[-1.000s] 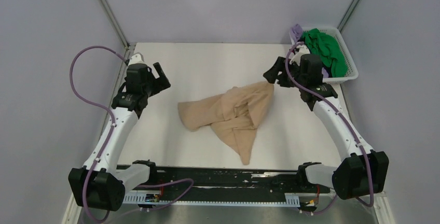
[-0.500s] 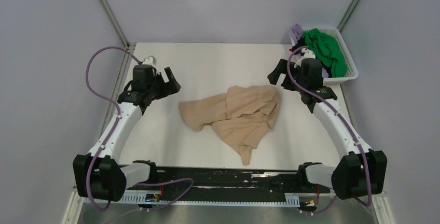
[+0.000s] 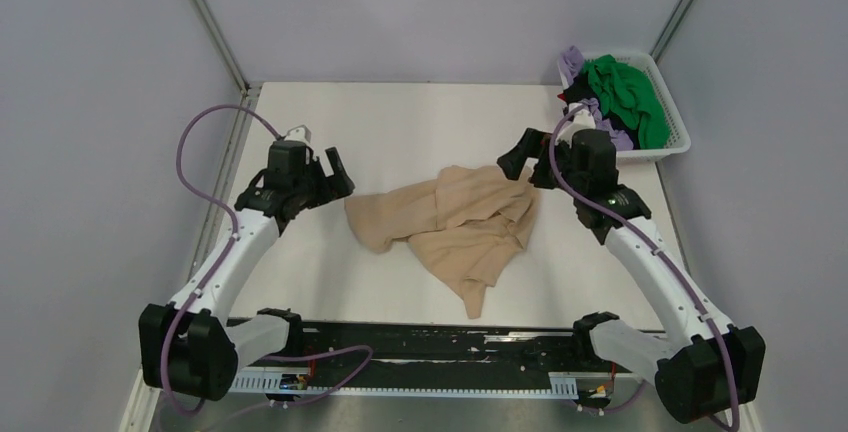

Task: Fold and stack the t-shirts
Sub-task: Flatten out the tshirt

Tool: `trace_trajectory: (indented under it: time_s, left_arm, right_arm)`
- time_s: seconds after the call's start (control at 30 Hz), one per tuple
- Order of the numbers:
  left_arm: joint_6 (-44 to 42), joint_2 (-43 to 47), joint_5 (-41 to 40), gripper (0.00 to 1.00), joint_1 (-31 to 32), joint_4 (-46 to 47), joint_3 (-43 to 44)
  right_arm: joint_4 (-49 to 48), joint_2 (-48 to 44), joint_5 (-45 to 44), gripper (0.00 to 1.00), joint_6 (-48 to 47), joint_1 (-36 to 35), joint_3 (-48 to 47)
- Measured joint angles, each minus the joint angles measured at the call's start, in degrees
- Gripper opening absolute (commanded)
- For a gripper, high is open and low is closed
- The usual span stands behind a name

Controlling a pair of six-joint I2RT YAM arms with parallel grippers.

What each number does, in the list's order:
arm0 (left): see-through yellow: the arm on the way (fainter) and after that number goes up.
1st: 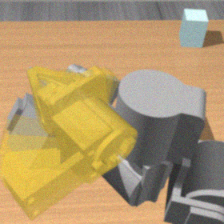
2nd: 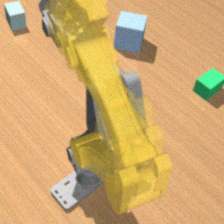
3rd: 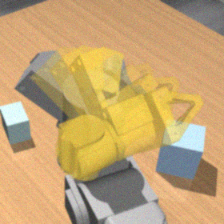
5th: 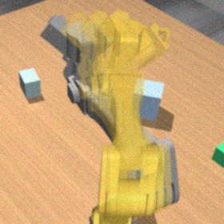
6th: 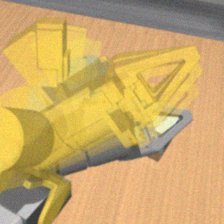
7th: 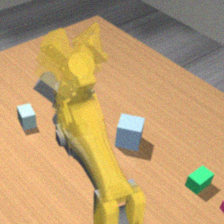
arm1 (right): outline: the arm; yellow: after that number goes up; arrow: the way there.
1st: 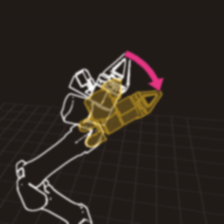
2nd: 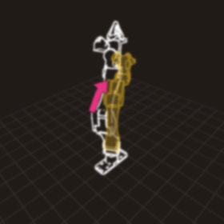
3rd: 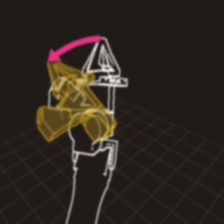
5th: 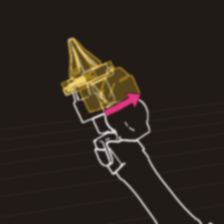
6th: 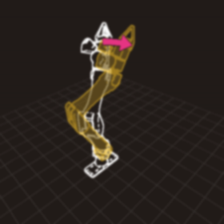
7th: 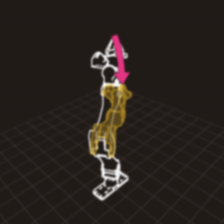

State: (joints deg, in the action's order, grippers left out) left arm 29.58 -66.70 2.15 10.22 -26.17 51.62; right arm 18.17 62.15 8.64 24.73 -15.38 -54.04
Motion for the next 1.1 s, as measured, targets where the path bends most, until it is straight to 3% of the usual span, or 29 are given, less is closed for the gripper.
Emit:
trace_trajectory:
  time_s: [0.13,0.3,0.47,0.63,0.83,1.03,1.1]
  left_arm:
    - [3.8,5.68,-1.64,1.0,1.62,0.17,-7.69]
    - [8.63,5.46,-1.81,0.99,2.6,2.51,-15.52]
    - [11.72,0.09,-0.85,0.87,4.44,7.26,-16.76]
    - [14.23,-5.99,-0.17,0.77,7.26,12.39,-16.85]
    - [16.98,-11.39,0.2,0.56,8.5,17.46,-17.18]
    - [18.67,-13.68,-0.52,0.29,8.72,22.27,-17.92]
    - [18.73,-14.05,-0.72,0.22,8.83,23.15,-18.14]
  right_arm:
    - [1.81,-2.21,-0.13,1.0,1.14,-4.59,4.87]
    - [9.44,-4.74,-0.17,0.94,2.27,-17.35,11.61]
    - [14.1,-5.2,-1.14,0.82,4.33,-29.38,13.18]
    - [14.8,-0.46,-4.31,0.77,5.68,-38.38,14.69]
    - [13.53,9.25,-6.97,0.72,5.66,-42.03,15.02]
    - [11.98,16.15,-11.91,0.68,7.63,-43.43,14.88]
    - [11.21,16.59,-13.53,0.63,9.07,-43.63,14.84]
